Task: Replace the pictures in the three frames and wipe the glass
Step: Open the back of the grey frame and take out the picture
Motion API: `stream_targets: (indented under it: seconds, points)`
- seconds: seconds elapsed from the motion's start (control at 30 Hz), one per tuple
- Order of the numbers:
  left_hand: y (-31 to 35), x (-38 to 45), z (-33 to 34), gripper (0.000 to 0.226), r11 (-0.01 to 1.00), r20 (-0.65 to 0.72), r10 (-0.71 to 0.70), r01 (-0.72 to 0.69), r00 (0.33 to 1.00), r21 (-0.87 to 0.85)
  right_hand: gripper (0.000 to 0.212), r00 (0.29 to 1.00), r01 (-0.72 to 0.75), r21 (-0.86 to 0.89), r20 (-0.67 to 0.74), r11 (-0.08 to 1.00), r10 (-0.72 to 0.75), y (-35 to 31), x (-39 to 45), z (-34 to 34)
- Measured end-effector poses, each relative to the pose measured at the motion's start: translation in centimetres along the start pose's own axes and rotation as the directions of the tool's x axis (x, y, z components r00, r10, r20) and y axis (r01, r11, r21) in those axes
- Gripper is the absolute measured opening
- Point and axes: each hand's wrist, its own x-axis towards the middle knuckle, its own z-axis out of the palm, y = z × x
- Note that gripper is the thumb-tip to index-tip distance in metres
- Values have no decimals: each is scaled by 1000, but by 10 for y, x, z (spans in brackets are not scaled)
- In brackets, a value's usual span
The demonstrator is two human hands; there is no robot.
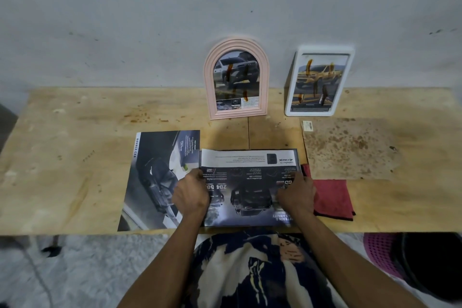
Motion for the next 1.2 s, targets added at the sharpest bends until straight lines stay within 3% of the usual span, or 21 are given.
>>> stream_targets:
  seconds: [0.1, 0.2, 0.3, 0.4, 0.5, 0.6, 0.77, 0.97, 1.1, 1.2]
  points:
    - [0, -2, -1, 22, 995, -6, 70, -69, 998, 77, 50, 1000, -17, 28, -19, 999, 17, 0, 1, -1]
    - [4, -2, 0, 24, 997, 36, 36, -33, 999, -63, 48, 1000, -13, 35, -20, 999, 14, 1, 3, -2]
    - [3, 1, 3, 15, 968, 168, -6, 48, 986, -247, 49, 1000, -18, 45, -24, 999, 19, 1, 3, -3]
    - [-1, 4, 6, 17, 962, 304, 17, 67, 952, -264, 52, 999, -20, 79, -27, 997, 23, 1, 5, -6]
    - [-2, 5, 4, 17, 944, 287, 70, 29, 955, -327, 55, 999, -24, 102, -22, 994, 27, 2, 9, -7]
    - [2, 12, -2, 16, 894, 280, 57, 76, 958, -441, 60, 999, -24, 107, -44, 994, 28, 18, 25, 2]
    - [-4, 17, -3, 13, 701, 415, -45, 324, 909, -635, 43, 997, -34, 203, -64, 978, 48, 6, 10, -11]
    - [-13, 6, -20, 12, 554, 403, -36, 353, 915, -754, 17, 990, -122, 502, 4, 856, 138, 8, 10, -26]
    - [-24, -2, -37, 15, 415, 428, -42, 406, 903, -814, 36, 996, -81, 609, 27, 789, 82, -2, 5, -48]
    - [-29, -19, -47, 20, 234, 373, -107, 388, 922, -892, 34, 990, -133, 709, 124, 693, 63, -14, -8, -58]
